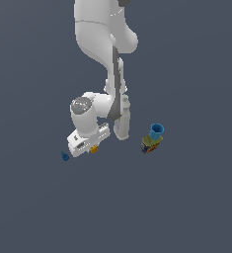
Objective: Pick up a designated object from a clutter of objects.
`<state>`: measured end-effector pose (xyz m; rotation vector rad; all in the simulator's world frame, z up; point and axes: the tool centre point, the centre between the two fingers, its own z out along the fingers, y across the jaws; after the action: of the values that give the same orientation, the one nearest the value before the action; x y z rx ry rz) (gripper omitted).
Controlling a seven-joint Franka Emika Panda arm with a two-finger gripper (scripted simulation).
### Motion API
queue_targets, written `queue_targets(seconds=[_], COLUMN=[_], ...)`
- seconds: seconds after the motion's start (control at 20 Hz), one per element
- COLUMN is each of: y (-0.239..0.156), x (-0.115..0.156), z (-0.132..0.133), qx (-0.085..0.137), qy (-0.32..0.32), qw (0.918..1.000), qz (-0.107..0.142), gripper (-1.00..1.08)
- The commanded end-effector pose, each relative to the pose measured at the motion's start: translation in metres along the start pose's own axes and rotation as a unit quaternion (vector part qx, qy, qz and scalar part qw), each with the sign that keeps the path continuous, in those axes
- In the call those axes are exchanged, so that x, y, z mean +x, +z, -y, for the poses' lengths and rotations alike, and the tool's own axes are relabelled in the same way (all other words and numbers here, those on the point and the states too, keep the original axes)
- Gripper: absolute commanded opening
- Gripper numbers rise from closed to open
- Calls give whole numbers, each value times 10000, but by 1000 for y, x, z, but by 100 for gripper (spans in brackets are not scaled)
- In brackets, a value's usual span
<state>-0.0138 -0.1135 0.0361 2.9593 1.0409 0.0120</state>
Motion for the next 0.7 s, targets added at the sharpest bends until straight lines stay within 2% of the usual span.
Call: queue_targets(seconds=[0.0, 0.3, 0.65], y=[-9, -46, -111], x=[4, 19, 45], z=[1, 5, 11], qx=[1, 3, 6], qy=[-7, -6, -5], qw=[10000, 10000, 10000], qz=[0, 4, 12], gripper=[-100, -100, -100])
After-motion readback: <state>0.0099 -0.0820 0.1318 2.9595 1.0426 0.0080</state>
